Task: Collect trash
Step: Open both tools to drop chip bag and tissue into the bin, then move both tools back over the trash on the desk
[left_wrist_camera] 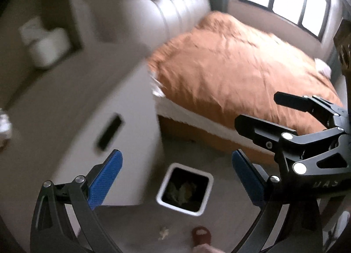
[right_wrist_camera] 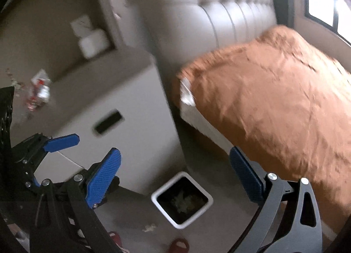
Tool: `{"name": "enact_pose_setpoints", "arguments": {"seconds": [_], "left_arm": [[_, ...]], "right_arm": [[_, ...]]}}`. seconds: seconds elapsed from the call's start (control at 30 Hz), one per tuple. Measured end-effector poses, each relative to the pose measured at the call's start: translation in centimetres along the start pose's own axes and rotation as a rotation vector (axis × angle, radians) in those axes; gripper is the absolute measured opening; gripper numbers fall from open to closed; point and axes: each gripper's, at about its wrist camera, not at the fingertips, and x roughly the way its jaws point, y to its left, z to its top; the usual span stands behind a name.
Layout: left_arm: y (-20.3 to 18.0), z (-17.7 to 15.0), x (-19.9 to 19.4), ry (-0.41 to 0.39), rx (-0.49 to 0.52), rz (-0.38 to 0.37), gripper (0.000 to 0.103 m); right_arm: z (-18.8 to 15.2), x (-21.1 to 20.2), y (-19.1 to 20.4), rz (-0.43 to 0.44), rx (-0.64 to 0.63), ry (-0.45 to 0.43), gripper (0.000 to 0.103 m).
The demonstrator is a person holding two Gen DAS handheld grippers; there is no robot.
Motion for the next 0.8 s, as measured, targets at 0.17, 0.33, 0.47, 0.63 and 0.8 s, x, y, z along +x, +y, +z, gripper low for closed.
{"name": "enact_pose_setpoints", "arguments": {"seconds": [0.17, 0.33, 0.47, 0.63, 0.8], "left_arm": [[4.3, 0.4, -5.3, -0.069, -0.060, 0.141, 0.098], [11.6, -0.3, -10.3, -0.113, -0.170, 0.286, 0.098], [17.8, -1.6, -13.1, -0.141, -0.246, 0.384, 0.098], [25.9, -4.2, -15.3, -0.110, -0.315, 0.472, 0.098], [34.3, -6.9, -16.5, -0.112, -0.437, 0.530, 0.098]], "right_arm": [[3.5, -1.0, 5.0, 0.096, -0.093, -0.053, 0.099], [6.6, -0.5, 12.2, 0.196, -0.193, -0.098, 0.099], [7.8, 0.3, 18.3, 0.254, -0.249, -0.119, 0.099], [8.9, 1.6, 26.9, 0.356, -0.302, -0.111, 0.099], [9.3, 4.9, 34.9, 0.417, -0.381, -0.071, 0.099]]}}
